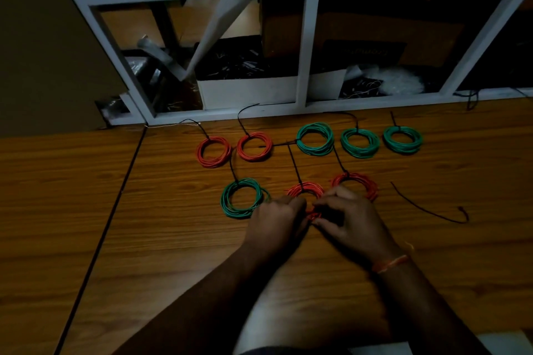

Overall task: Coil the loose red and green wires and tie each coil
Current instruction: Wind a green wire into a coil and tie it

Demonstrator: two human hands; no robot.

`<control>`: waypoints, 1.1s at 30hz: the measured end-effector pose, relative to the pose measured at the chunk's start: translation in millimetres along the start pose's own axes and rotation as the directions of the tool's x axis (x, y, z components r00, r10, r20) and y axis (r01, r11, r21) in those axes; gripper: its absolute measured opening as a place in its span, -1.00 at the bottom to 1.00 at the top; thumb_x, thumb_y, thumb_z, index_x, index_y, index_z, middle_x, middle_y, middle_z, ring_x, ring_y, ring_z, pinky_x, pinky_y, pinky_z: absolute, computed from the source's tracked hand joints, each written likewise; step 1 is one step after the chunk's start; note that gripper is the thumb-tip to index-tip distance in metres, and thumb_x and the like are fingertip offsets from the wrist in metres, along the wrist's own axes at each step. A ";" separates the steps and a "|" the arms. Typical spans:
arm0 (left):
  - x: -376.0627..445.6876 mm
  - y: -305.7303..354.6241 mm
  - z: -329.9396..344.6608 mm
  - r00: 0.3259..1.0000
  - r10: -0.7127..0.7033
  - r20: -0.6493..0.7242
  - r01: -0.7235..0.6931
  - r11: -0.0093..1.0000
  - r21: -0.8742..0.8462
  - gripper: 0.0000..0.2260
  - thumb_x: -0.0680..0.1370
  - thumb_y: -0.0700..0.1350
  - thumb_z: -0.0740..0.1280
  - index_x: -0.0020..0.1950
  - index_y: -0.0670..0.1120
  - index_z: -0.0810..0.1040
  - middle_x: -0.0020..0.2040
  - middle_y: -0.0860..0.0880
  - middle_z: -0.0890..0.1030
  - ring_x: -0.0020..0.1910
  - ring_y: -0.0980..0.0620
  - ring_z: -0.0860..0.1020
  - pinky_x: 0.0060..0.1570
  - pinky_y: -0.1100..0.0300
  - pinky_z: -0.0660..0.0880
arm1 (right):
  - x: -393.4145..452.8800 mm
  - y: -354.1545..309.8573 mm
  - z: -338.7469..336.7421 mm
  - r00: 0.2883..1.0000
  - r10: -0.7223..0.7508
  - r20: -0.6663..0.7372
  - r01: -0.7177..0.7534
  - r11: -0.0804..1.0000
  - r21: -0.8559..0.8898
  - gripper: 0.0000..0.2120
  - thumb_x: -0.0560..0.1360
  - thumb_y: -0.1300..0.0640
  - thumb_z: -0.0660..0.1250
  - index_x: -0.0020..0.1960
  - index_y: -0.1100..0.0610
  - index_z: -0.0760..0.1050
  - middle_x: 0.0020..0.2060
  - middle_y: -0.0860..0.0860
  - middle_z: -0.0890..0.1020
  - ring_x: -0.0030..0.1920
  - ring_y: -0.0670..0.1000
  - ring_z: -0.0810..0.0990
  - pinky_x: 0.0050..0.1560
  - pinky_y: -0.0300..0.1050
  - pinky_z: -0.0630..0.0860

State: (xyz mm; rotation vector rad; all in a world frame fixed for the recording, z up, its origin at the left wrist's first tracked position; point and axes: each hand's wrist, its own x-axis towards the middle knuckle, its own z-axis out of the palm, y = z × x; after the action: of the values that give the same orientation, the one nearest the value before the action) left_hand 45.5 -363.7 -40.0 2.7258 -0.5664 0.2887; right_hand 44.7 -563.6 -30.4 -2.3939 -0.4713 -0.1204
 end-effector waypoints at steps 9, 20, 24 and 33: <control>6.7 -3.8 -6.5 0.999 0.017 0.045 -0.015 0.999 -0.039 -0.77 0.54 0.22 0.30 -0.04 0.09 0.45 -0.15 0.10 0.55 -0.23 0.07 0.52 -0.30 0.16 0.34 | -8.1 10.5 24.2 0.970 -0.189 -0.153 0.152 0.962 -0.225 -0.83 0.41 0.21 0.55 -0.04 0.08 0.62 -0.12 -0.03 0.59 -0.09 0.02 0.53 -0.19 -0.02 0.52; 25.3 -12.1 -7.3 0.981 0.001 0.196 0.019 0.995 -0.101 -0.86 0.62 0.06 0.29 0.10 0.09 0.61 0.03 0.04 0.61 -0.03 0.02 0.60 -0.07 0.03 0.61 | -11.8 11.3 36.7 0.964 -0.124 -0.236 0.060 0.964 -0.260 -0.79 0.35 0.31 0.56 -0.11 0.15 0.58 -0.15 0.04 0.60 -0.14 0.05 0.54 -0.17 -0.14 0.42; 22.9 -8.7 -4.8 0.994 -0.052 0.101 0.064 0.991 -0.120 -0.87 0.62 0.02 0.31 0.09 0.07 0.62 0.04 0.06 0.62 -0.03 0.03 0.59 -0.07 0.10 0.57 | -9.6 12.7 32.8 0.960 -0.061 -0.272 0.008 0.981 -0.192 -0.79 0.41 0.30 0.55 0.03 0.21 0.67 -0.03 0.09 0.66 -0.05 0.06 0.64 -0.06 -0.09 0.61; 11.3 -14.8 -5.8 0.998 0.024 0.066 -0.009 0.974 -0.226 -0.75 0.51 0.07 0.43 0.15 0.03 0.65 0.24 0.11 0.61 0.18 0.13 0.56 0.12 0.13 0.56 | -5.1 12.8 29.1 0.982 0.049 -0.184 -0.084 0.979 -0.188 -0.66 0.49 0.25 0.46 0.26 0.23 0.62 0.14 0.14 0.63 0.17 0.11 0.55 0.17 -0.07 0.50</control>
State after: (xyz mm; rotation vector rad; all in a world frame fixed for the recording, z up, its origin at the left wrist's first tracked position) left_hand 61.1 -352.7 -35.9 2.5200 -0.6016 0.1271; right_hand 43.5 -555.3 -61.5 -2.5582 -0.3066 -0.3630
